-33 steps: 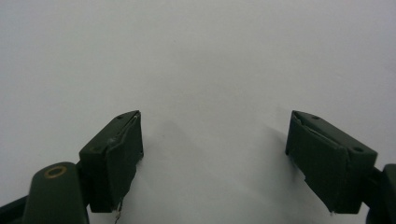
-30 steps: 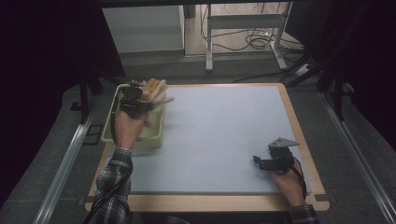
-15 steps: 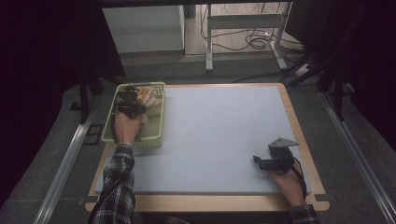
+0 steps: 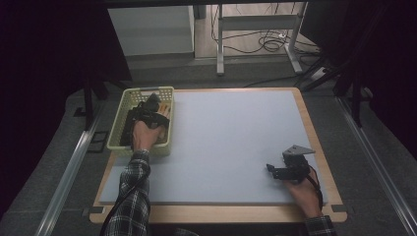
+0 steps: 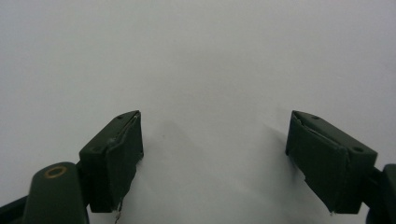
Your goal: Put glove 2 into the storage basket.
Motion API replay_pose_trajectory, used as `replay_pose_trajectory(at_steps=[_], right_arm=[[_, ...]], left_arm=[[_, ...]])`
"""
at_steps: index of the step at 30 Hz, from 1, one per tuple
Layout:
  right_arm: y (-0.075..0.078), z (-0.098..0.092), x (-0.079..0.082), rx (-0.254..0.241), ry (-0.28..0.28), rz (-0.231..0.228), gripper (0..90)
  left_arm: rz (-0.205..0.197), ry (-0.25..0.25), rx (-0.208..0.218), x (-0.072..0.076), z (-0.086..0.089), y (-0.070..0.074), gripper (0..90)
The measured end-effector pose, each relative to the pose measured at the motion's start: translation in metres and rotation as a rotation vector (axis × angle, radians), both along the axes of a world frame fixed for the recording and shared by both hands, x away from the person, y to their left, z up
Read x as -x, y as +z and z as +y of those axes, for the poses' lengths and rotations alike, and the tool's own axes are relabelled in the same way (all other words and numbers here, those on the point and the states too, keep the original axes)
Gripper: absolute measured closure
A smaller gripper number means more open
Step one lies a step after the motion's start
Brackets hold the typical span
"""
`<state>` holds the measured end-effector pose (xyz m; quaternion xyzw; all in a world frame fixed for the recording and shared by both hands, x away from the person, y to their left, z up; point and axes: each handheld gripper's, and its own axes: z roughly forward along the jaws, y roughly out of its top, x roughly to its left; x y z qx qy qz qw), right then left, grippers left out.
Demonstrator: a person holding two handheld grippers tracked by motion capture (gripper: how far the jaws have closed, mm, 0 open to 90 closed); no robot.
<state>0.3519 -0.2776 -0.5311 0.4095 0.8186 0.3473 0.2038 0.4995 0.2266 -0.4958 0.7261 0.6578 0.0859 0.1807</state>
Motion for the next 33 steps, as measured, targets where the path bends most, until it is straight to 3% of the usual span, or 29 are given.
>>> replay_pose_trajectory(at_steps=[4,7,10,12,16,20,22,26,30,33], right_arm=[[0.000,0.000,0.000,0.001,0.000,0.000,18.3],[0.000,0.000,0.000,0.001,0.000,0.001,18.3],[0.000,0.000,0.000,0.002,0.000,0.000,18.3],[0.000,0.000,0.000,0.001,0.000,0.000,18.3],[0.000,0.000,0.000,0.002,0.000,0.001,18.3],[0.000,0.000,0.000,0.002,0.000,0.000,18.3],[0.000,0.000,0.000,0.002,0.000,0.000,18.3],[0.000,0.000,0.000,0.001,0.000,0.000,18.3],[0.000,0.000,0.000,0.002,0.000,0.000,18.3],[0.000,0.000,0.000,0.001,0.000,-0.001,18.3]], left_arm=[[-0.028,-0.009,0.036,0.007,0.006,0.009,12.8],[-0.055,-0.016,0.075,0.014,0.015,0.019,13.4],[-0.036,0.002,0.097,0.017,0.025,0.020,25.9],[-0.023,0.007,0.125,0.017,0.030,0.018,39.5],[0.024,-0.026,0.156,0.016,0.026,0.011,53.5],[0.043,-0.055,0.146,0.015,0.020,0.008,54.6],[0.020,-0.047,0.141,0.015,0.023,0.010,47.5],[-0.069,-0.040,0.068,0.020,0.027,0.016,26.3],[-0.154,-0.058,0.017,0.027,0.029,0.020,14.3],[-0.204,-0.073,0.014,0.033,0.029,0.024,7.0]])
